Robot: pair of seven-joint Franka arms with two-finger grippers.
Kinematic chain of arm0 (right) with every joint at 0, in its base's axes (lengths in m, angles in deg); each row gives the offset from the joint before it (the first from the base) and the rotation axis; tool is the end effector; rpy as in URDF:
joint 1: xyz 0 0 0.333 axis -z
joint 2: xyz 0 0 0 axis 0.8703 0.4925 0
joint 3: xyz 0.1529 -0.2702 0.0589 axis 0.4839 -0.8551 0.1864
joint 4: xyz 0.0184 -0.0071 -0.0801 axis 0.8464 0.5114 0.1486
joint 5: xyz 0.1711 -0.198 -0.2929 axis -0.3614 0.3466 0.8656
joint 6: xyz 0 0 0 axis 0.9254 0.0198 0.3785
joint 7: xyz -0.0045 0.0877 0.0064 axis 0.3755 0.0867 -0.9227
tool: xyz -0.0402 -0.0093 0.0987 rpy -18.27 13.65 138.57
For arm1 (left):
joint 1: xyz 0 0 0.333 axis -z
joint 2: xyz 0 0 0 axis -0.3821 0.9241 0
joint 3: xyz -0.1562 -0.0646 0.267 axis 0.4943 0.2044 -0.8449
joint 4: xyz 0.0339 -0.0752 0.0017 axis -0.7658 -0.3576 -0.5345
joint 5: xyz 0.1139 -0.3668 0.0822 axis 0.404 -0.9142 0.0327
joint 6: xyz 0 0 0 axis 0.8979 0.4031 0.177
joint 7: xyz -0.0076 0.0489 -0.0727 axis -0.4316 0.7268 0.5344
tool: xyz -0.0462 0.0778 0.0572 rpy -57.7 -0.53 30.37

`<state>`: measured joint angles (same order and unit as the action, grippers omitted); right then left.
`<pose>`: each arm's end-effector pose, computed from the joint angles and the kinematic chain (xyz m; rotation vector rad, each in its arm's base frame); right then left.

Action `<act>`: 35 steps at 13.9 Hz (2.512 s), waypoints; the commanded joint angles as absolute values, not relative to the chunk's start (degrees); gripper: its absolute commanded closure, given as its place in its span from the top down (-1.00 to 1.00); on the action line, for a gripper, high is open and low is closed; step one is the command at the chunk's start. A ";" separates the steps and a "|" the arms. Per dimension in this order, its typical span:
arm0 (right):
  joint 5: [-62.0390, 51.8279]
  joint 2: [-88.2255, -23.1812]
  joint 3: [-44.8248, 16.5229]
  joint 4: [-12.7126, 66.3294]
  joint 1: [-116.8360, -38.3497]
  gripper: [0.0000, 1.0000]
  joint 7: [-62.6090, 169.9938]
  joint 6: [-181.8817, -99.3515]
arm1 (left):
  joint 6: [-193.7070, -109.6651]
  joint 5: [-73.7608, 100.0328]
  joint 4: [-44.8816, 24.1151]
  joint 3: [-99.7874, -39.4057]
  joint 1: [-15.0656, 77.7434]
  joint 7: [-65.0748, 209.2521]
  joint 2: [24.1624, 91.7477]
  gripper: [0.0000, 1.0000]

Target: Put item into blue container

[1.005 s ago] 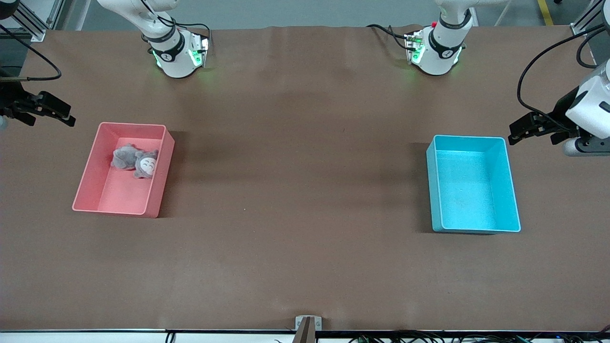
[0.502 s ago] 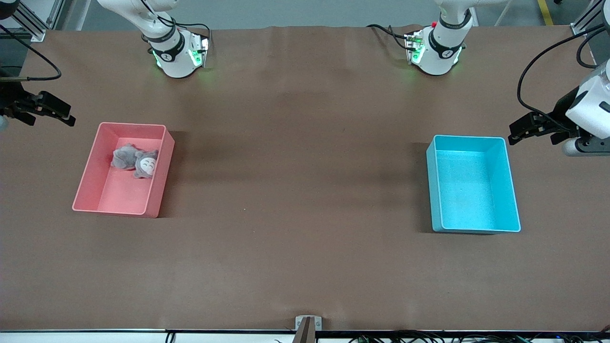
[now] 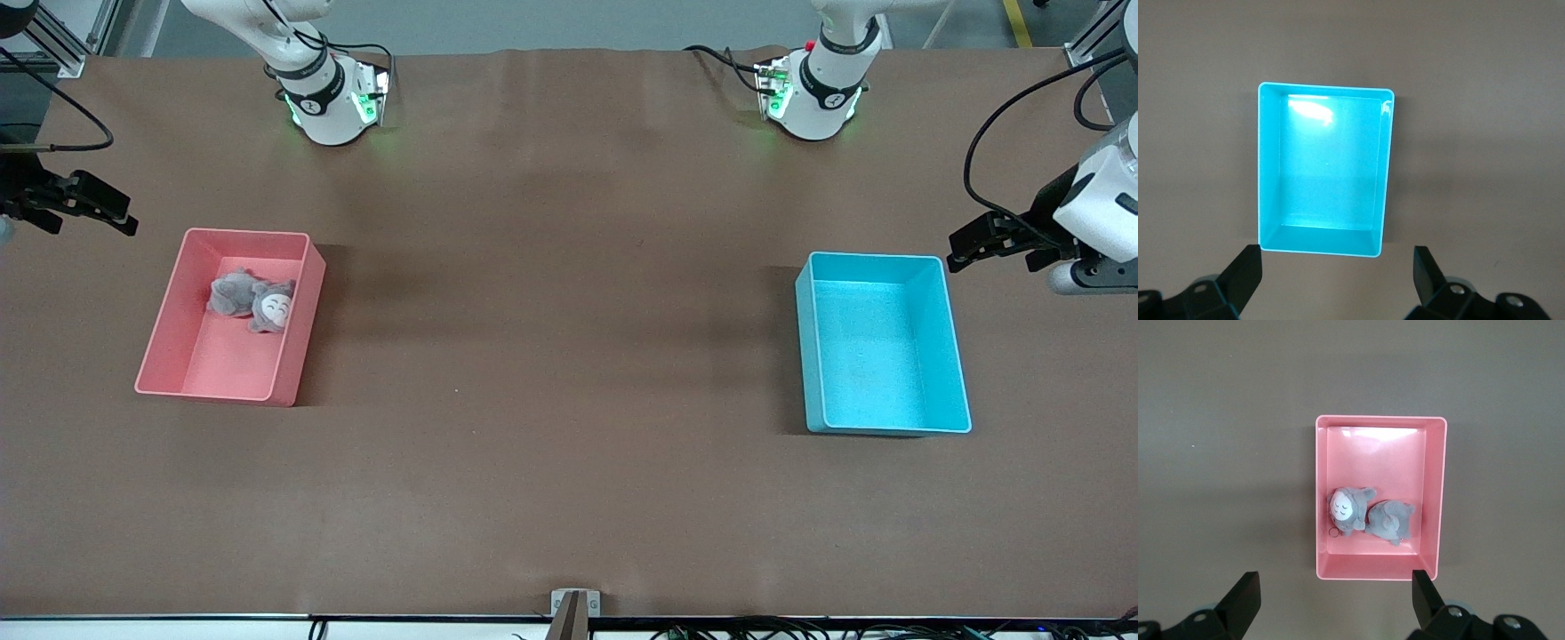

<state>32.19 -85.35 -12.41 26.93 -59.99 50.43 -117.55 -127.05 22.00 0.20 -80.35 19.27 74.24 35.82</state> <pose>0.5216 -0.0408 0.6120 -3.1398 0.0659 0.0139 0.5748 -0.0411 0.6025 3.1316 0.0007 -0.0051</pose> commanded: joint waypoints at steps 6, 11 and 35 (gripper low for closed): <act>33.06 -85.85 -11.87 27.10 -59.44 1.00 51.03 -116.93 | -127.86 21.95 0.30 -80.10 18.86 75.20 36.11 1.00; 33.06 -85.85 -11.87 27.10 -59.26 1.00 51.03 -117.02 | -127.95 17.32 0.82 -80.10 18.95 73.88 36.29 1.00; 32.36 -85.41 -11.87 26.58 -59.44 1.00 50.95 -115.87 | -141.47 15.62 10.40 -80.36 45.66 10.88 55.88 1.00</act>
